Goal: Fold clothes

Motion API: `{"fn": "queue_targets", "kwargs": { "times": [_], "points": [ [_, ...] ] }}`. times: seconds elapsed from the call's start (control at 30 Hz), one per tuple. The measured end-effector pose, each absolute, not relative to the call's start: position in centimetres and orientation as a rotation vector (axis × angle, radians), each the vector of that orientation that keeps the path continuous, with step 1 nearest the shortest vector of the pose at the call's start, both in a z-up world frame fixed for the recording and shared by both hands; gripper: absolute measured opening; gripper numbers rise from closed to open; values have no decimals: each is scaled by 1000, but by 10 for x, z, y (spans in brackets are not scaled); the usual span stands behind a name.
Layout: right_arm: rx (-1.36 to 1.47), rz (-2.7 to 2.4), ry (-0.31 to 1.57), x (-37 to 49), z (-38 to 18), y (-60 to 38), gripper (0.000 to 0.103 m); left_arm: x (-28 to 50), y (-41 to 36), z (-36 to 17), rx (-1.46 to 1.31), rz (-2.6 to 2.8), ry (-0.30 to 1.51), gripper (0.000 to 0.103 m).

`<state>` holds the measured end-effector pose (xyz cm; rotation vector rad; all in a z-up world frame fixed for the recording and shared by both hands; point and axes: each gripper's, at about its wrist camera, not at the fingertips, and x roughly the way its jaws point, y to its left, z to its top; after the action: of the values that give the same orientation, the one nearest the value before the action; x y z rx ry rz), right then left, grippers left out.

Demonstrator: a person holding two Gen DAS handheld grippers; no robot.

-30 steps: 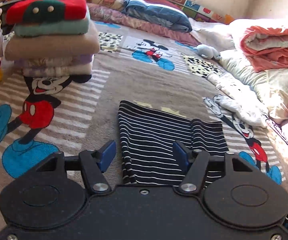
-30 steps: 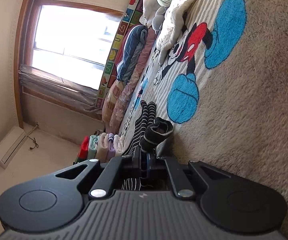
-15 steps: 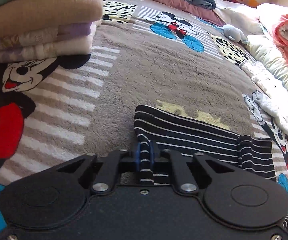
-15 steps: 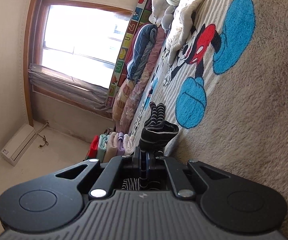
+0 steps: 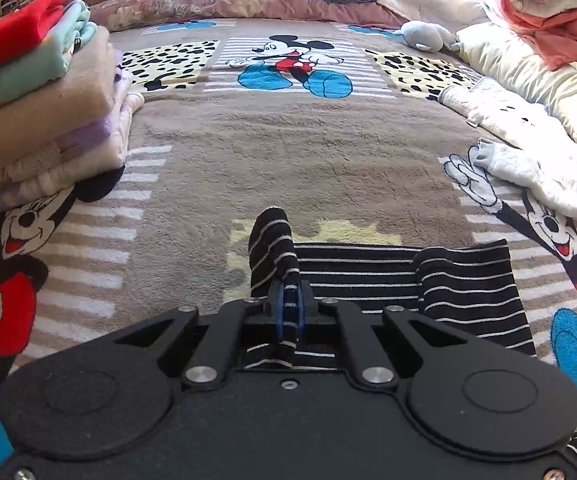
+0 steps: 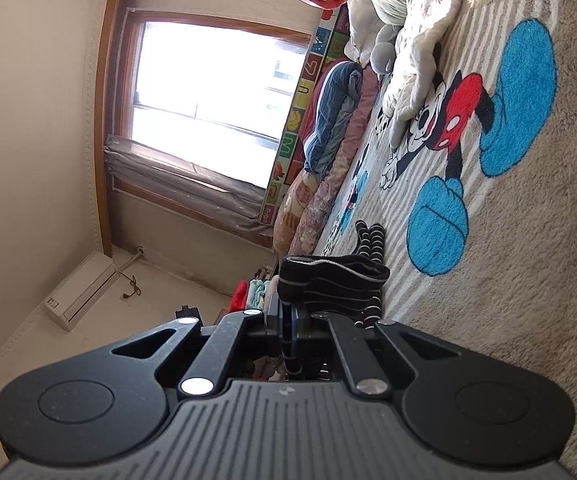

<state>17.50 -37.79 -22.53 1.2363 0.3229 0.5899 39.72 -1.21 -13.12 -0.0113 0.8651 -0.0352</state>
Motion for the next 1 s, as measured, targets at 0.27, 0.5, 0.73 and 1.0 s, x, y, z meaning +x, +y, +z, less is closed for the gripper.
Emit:
{"fn": "queue_targets", "kwargs": {
  "times": [0.27, 0.5, 0.73, 1.0],
  "points": [
    [1276, 494, 420, 179, -246, -379, 6, 387, 1, -120, -101, -175, 809, 30],
    [1267, 477, 446, 180, -248, -375, 6, 335, 30, -120, -103, -238, 816, 30],
    [1233, 443, 463, 180, -246, -367, 37, 290, 53, -124, -105, -294, 825, 30],
    [1141, 409, 483, 187, -238, -350, 23, 288, 49, -141, -109, -222, 823, 8]
  ]
}}
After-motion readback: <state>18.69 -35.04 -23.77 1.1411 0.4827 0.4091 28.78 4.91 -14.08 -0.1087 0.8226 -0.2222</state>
